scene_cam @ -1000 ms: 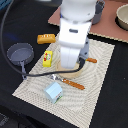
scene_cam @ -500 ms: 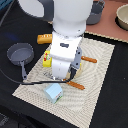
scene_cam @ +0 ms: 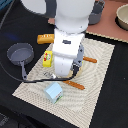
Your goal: Interact with the objects in diverse but meaningful ways.
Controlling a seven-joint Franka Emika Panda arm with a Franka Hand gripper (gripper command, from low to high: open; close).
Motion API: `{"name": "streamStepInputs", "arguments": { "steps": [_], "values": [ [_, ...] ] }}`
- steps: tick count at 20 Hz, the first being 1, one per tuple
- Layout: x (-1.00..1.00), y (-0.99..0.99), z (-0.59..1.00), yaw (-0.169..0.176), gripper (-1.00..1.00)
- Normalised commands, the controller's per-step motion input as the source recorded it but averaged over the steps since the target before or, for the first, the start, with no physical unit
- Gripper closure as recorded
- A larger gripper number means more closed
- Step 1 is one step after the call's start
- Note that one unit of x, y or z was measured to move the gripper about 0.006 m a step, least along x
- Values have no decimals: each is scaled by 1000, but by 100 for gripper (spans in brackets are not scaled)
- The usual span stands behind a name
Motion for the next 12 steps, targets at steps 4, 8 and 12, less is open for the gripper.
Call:
{"name": "streamStepInputs", "arguments": {
  "steps": [4, 8, 12],
  "values": [
    [-237, 119, -221, 19, 100],
    [-251, 146, -216, 23, 100],
    [-265, 149, -214, 25, 100]
  ]
}}
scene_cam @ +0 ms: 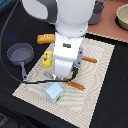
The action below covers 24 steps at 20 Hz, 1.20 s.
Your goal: Interact with the objects in diverse but meaningful ways.
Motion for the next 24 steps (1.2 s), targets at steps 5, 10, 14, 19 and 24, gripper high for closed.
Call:
{"name": "streamStepInputs", "arguments": {
  "steps": [5, 10, 14, 19, 24],
  "values": [
    [-258, 143, -239, 29, 100],
    [-225, 82, -288, 36, 100],
    [-191, 51, -286, 35, 100],
    [-151, 66, -187, 28, 100],
    [-142, 94, 49, 16, -100]
  ]
}}
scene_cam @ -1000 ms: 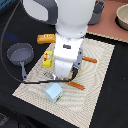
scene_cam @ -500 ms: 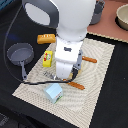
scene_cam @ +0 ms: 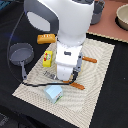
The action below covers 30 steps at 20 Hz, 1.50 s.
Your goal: Interact with the objects in diverse but meaningful ways.
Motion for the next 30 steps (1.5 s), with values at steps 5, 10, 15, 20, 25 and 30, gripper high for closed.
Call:
{"name": "streamStepInputs", "arguments": {
  "steps": [5, 10, 15, 20, 25, 30],
  "values": [
    [-239, 90, 265, 19, -100],
    [-267, 121, 691, 3, -100],
    [-41, -64, 1000, 0, -100],
    [35, -459, 833, -5, -100],
    [58, -726, 500, -15, -100],
    [78, -810, 126, -24, -100]
  ]
}}
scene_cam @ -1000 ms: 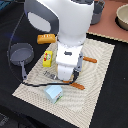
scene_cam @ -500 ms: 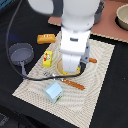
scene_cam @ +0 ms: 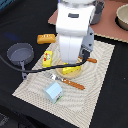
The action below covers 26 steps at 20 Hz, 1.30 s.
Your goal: Interact with the objects in diverse but meaningful ways.
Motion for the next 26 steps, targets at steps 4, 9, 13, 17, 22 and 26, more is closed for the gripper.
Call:
{"name": "streamStepInputs", "arguments": {
  "steps": [4, 9, 13, 17, 22, 26],
  "values": [
    [82, -735, 0, -10, -100],
    [77, -617, -2, -57, -100],
    [120, -497, -66, -79, -100],
    [174, -369, -111, -103, -100],
    [231, -318, -141, -108, -100],
    [331, -151, -98, -91, -100]
  ]
}}
